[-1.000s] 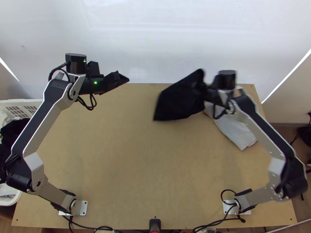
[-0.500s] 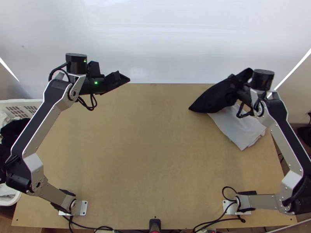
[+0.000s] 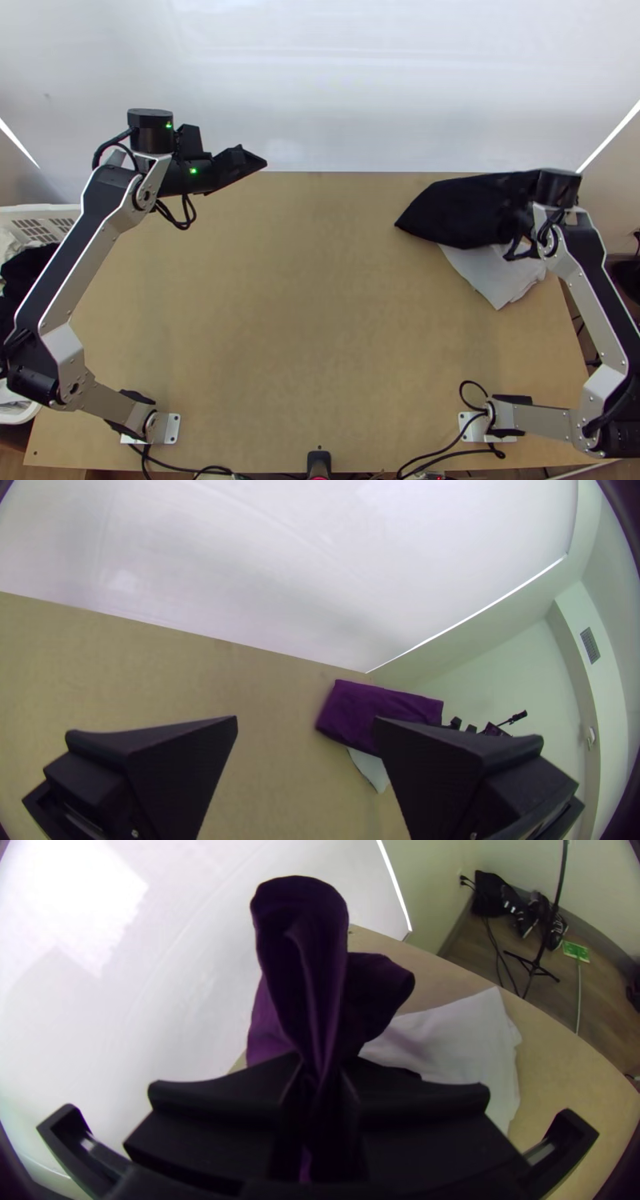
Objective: Fold the t-shirt
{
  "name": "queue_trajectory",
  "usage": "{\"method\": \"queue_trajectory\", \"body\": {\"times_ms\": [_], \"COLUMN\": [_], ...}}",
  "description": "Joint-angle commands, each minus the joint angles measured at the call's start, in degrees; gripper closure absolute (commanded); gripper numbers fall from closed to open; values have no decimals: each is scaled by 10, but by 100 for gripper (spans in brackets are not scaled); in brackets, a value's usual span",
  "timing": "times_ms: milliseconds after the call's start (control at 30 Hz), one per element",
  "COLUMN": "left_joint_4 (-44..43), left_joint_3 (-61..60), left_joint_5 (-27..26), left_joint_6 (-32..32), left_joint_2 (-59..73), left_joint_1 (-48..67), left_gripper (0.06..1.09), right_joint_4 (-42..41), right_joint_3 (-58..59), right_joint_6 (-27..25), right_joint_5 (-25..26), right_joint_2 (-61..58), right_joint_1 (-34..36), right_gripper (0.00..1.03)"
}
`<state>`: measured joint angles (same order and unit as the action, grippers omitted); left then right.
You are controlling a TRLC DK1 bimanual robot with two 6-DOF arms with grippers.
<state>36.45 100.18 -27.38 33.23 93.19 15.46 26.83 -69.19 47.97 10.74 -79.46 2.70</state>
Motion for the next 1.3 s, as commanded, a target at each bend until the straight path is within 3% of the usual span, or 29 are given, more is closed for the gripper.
{"method": "queue_trajectory", "body": {"times_ms": [0,367,567,733,900,1267], "left_joint_4": [4,4,4,3,0,-9], "left_joint_3": [-3,-17,-17,-18,-19,-14], "left_joint_5": [-2,-3,-4,-4,-7,-8], "left_joint_6": [0,-1,-1,-1,-2,-2], "left_joint_2": [-12,-26,-27,-24,-19,-11], "left_joint_1": [-4,-5,-5,-5,-4,-9], "left_gripper": [10,10,10,10,10,10], "right_joint_4": [-20,-37,-22,30,58,45], "right_joint_3": [84,113,104,91,111,124], "right_joint_6": [-9,-32,-37,-41,-81,-78], "right_joint_5": [7,26,24,-39,-51,-1], "right_joint_2": [-11,-26,33,95,117,-25], "right_joint_1": [50,93,92,71,49,110], "right_gripper": [100,100,100,100,100,100]}}
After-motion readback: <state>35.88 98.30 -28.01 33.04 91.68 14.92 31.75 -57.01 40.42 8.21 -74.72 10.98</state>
